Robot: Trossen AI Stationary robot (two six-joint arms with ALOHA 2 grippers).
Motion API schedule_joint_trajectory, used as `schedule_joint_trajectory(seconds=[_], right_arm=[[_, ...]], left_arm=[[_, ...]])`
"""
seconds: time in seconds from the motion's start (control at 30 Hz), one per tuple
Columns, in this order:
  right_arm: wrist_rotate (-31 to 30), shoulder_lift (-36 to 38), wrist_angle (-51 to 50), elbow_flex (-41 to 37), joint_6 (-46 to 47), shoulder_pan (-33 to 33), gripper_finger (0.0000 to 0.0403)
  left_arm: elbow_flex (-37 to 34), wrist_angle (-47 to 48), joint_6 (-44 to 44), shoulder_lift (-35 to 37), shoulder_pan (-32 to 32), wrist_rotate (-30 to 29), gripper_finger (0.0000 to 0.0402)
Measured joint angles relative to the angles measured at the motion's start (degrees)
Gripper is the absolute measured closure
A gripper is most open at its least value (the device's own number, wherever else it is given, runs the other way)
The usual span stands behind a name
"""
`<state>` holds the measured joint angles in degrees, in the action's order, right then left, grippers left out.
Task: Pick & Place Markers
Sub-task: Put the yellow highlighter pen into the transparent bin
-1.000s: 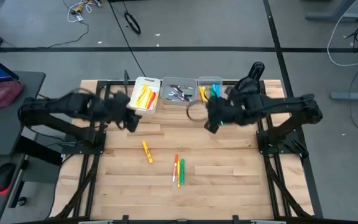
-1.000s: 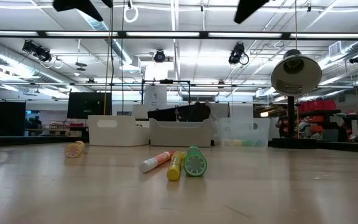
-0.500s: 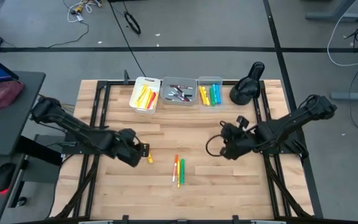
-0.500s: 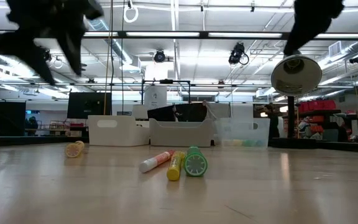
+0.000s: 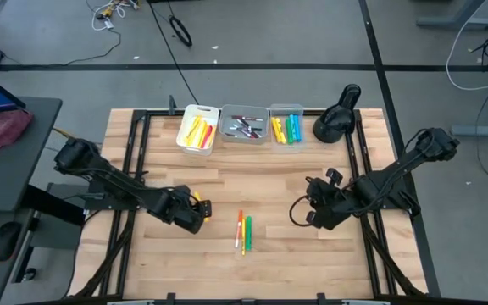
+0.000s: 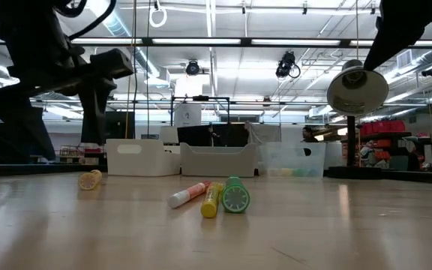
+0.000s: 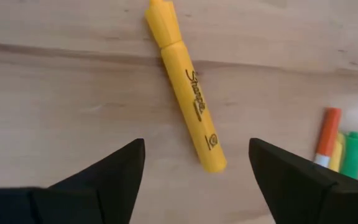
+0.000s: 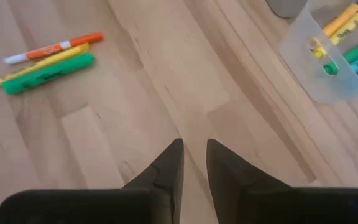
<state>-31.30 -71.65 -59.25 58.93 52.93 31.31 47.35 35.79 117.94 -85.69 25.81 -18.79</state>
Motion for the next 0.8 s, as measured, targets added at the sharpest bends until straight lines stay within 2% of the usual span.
schedule_joint_trajectory(seconds=[0.17, 0.5, 0.8], right_arm=[[-2.7, -0.1, 1.4, 0.0, 0.8, 0.6, 0.0333], [-2.8, -0.1, 4.6, 0.0, -1.3, 0.6, 0.0333], [-2.9, -0.1, 5.1, 0.0, -2.6, 0.4, 0.0333]], left_arm=[[0.0, -0.3, 1.3, -2.7, -0.6, -0.7, 0.0095], [0.0, -0.5, 1.4, -7.8, -1.0, -1.7, 0.0095], [0.2, -1.1, -4.1, -9.4, -0.9, -3.1, 0.0108]])
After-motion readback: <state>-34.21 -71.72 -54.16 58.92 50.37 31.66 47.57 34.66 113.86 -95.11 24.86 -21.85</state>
